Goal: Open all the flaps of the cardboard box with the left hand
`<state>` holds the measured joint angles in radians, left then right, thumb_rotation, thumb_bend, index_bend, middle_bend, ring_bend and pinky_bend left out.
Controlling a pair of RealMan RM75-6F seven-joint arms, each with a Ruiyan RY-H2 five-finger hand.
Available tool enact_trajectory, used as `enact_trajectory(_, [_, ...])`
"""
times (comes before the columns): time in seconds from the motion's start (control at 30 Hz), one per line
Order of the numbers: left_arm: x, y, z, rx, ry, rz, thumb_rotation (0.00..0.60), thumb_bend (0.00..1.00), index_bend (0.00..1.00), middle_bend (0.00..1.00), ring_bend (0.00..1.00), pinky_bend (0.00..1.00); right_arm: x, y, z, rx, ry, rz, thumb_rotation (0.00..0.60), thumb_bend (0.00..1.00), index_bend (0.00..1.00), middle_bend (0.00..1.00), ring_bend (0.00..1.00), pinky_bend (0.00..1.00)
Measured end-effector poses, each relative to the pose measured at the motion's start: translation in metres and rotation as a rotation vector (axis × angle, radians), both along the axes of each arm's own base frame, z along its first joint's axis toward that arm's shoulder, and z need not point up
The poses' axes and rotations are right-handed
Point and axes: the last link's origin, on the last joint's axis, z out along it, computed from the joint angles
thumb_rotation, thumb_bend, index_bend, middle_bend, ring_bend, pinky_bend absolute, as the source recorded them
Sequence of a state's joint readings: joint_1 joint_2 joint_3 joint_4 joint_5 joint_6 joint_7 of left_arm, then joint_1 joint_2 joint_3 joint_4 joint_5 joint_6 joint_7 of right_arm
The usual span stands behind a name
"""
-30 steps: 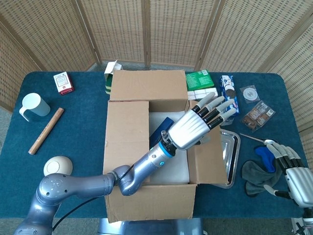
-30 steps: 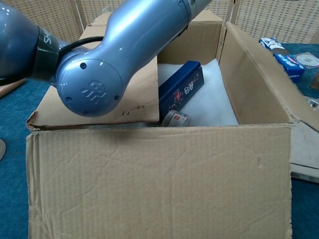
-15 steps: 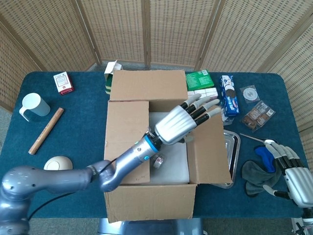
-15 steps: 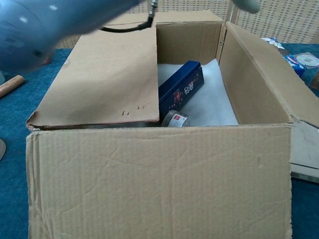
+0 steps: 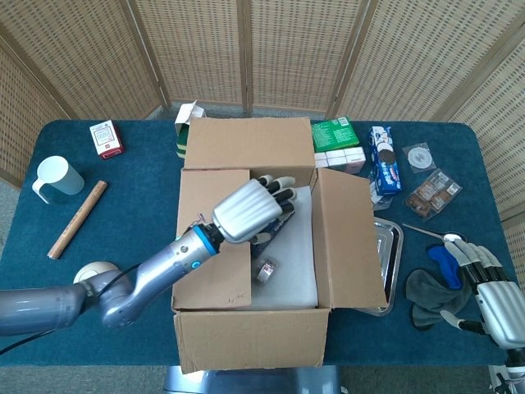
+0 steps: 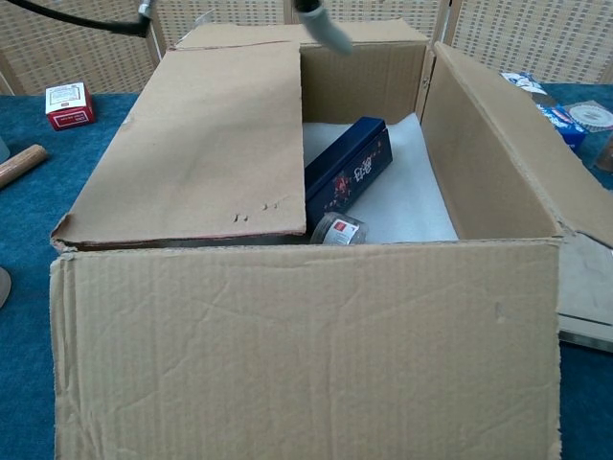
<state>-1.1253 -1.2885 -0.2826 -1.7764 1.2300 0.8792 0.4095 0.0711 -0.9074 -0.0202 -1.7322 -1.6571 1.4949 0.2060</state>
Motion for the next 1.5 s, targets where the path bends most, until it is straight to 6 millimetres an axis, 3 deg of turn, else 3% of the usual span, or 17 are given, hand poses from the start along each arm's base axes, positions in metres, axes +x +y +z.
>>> enact_trajectory(0.3, [-0.039,-0.013,0.015,-0.121,0.097,0.102,0.6,0.27,0.55,0.41,0.28,0.44,0.001,0.0,-0.002,-0.001,0.013,-0.002,0.6,0.04,0.0,0.0,0.0,0.0])
enact_trajectory(0.5, [-0.047,-0.019,0.009,-0.187,0.132,0.145,0.6,0.27,0.52,0.41,0.28,0.46,0.001,0.0,-0.004,0.002,0.018,-0.001,0.6,0.04,0.0,0.0,0.0,0.0])
enact_trajectory(1.07, [-0.023,-0.018,-0.014,-0.209,0.056,0.145,0.6,0.27,0.48,0.38,0.28,0.45,0.0,-0.001,-0.002,0.002,0.011,-0.004,0.6,0.04,0.0,0.0,0.0,0.0])
enact_trajectory(1.27, [-0.015,-0.013,-0.024,-0.209,0.046,0.168,0.6,0.27,0.48,0.37,0.28,0.33,0.0,-0.001,-0.003,0.008,0.012,-0.005,0.6,0.04,0.0,0.0,0.0,0.0])
enact_trajectory(1.5, [0.002,-0.009,-0.044,-0.249,0.031,0.225,0.6,0.26,0.52,0.4,0.29,0.34,0.0,-0.001,-0.003,0.006,0.011,-0.005,0.6,0.04,0.0,0.0,0.0,0.0])
